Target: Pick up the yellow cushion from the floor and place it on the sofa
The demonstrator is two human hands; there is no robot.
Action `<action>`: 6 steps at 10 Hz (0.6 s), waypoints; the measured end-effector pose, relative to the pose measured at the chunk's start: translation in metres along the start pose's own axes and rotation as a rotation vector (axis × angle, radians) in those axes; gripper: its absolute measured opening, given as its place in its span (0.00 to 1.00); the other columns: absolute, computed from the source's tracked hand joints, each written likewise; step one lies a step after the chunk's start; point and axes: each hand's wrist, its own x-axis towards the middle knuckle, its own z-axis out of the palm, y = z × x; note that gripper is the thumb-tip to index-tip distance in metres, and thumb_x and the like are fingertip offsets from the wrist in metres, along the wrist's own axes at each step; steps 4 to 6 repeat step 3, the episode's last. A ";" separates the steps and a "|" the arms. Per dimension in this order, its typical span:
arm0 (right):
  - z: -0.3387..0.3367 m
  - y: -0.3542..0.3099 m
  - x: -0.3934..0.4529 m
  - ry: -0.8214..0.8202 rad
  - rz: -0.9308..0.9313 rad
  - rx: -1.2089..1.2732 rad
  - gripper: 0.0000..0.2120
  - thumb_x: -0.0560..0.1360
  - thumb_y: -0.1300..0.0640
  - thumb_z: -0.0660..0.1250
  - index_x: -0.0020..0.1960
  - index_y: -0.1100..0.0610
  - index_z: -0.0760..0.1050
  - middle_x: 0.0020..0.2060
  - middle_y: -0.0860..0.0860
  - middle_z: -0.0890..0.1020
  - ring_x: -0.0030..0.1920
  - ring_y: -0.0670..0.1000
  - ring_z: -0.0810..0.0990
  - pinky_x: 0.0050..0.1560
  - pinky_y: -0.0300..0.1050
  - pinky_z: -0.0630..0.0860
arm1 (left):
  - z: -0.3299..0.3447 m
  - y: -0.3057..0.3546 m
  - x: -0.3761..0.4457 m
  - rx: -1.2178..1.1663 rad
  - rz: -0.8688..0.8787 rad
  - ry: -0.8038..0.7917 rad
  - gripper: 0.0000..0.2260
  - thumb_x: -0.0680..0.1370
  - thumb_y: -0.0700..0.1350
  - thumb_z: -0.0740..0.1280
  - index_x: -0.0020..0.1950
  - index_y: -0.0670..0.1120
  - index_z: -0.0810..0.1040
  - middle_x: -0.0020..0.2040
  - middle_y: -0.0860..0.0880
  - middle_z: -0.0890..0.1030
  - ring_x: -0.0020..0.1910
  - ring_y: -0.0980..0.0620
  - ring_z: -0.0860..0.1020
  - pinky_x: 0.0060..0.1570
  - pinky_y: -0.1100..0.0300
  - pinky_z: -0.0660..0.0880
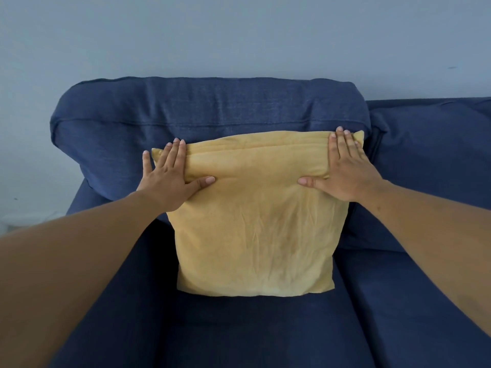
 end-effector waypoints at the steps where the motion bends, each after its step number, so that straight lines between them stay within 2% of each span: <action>1: -0.011 0.001 -0.009 0.007 -0.015 -0.009 0.64 0.63 0.17 0.45 0.79 0.62 0.32 0.79 0.58 0.35 0.80 0.55 0.35 0.79 0.53 0.38 | -0.013 0.000 -0.008 0.019 0.015 -0.033 0.52 0.68 0.79 0.41 0.81 0.47 0.38 0.82 0.51 0.41 0.81 0.53 0.39 0.77 0.41 0.35; 3: -0.052 -0.005 -0.048 0.060 -0.076 0.002 0.57 0.69 0.20 0.44 0.80 0.61 0.38 0.81 0.56 0.41 0.80 0.52 0.38 0.80 0.53 0.41 | -0.062 0.005 -0.023 0.082 0.039 -0.012 0.46 0.74 0.72 0.40 0.81 0.42 0.42 0.82 0.46 0.43 0.81 0.49 0.42 0.79 0.46 0.40; 6: -0.052 -0.005 -0.048 0.060 -0.076 0.002 0.57 0.69 0.20 0.44 0.80 0.61 0.38 0.81 0.56 0.41 0.80 0.52 0.38 0.80 0.53 0.41 | -0.062 0.005 -0.023 0.082 0.039 -0.012 0.46 0.74 0.72 0.40 0.81 0.42 0.42 0.82 0.46 0.43 0.81 0.49 0.42 0.79 0.46 0.40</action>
